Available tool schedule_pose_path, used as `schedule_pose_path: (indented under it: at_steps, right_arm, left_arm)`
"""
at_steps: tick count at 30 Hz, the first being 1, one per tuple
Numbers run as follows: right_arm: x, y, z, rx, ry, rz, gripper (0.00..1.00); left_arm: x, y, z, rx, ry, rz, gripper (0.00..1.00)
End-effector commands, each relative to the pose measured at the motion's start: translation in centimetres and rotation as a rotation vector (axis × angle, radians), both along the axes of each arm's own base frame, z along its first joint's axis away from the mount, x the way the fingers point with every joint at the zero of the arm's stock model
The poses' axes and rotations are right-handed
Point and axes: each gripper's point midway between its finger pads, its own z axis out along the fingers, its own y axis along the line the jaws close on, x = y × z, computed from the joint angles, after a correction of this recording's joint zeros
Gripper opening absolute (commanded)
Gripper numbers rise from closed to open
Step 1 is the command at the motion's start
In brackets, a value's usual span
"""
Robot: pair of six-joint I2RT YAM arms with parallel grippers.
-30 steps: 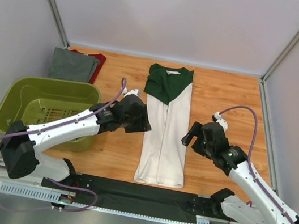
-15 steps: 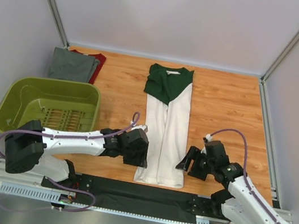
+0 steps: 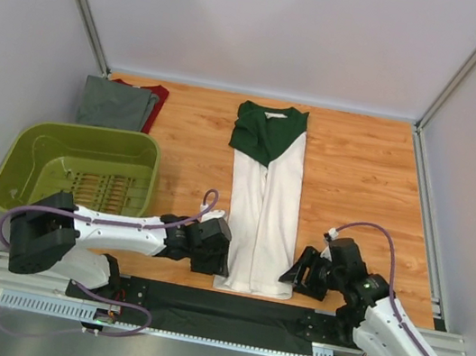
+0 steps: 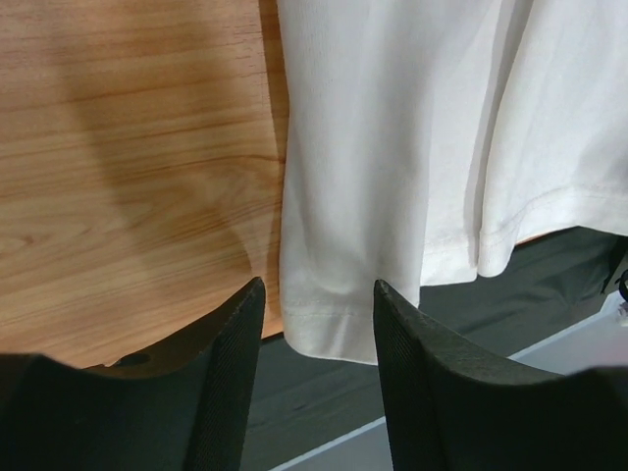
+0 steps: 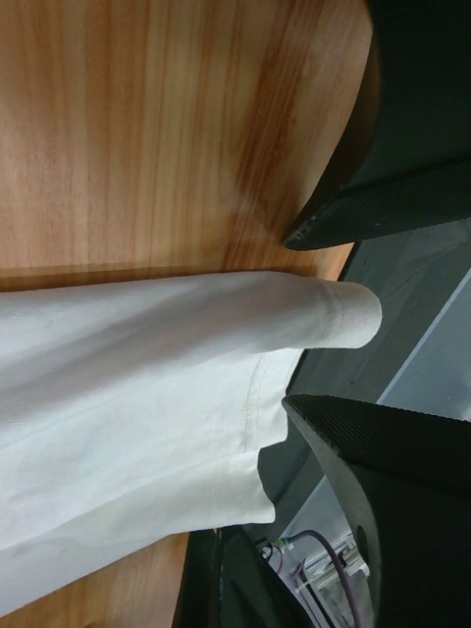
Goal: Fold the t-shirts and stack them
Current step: Fold the tshirt
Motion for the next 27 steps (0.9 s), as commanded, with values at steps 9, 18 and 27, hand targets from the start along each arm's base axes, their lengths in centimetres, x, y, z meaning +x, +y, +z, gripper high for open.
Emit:
schedule_pose_path:
  at_steps: [9,18,27]
  right_arm:
    - [-0.5,-0.6,-0.8,-0.049,0.027,0.026,0.53]
    - [-0.4,-0.9,-1.0,-0.074,0.023,0.030,0.35]
    - [0.3,0.0,-0.4,-0.037,0.023,0.031,0.04]
  left_arm:
    - [-0.4,-0.8,-1.1,-0.067,0.054,0.085,0.54]
    - [-0.8,0.0,-1.9,-0.094,0.084,0.156,0.45]
    - [-0.4,0.9,-1.8,-0.062,0.070,0.203,0.00]
